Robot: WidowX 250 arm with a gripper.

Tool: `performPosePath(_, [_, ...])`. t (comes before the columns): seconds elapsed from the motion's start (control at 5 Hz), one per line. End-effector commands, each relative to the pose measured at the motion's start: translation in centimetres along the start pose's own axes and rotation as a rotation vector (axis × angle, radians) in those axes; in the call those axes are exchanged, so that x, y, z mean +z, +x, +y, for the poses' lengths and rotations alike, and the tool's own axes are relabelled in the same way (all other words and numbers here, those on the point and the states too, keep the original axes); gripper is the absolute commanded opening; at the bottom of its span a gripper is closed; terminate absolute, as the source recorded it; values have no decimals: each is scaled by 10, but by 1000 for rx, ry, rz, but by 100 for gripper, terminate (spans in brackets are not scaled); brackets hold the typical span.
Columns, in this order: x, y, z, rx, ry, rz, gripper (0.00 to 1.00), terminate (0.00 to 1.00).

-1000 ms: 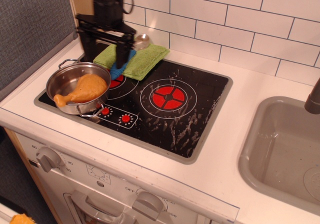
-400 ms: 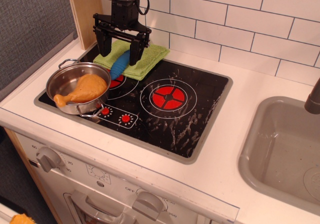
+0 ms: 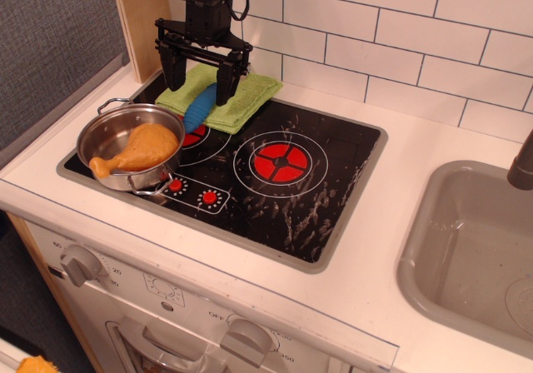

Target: Move the blue spoon to the front right corner.

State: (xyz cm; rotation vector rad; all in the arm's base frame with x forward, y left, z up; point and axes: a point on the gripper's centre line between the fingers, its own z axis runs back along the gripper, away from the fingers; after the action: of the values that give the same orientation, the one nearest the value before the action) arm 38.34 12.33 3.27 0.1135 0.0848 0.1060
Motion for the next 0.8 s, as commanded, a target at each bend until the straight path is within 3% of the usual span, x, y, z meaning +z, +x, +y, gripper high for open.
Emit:
performPosePath(0.0, [11, 6, 4, 15, -3, -26, 100, 0])
performPosePath(0.2, [10, 6, 4, 11, -8, -22, 100, 0])
performPosePath(0.4, [9, 6, 3, 15, -10, -16, 0, 0])
performPosePath(0.6, [8, 5, 1, 15, -8, -7, 0, 0])
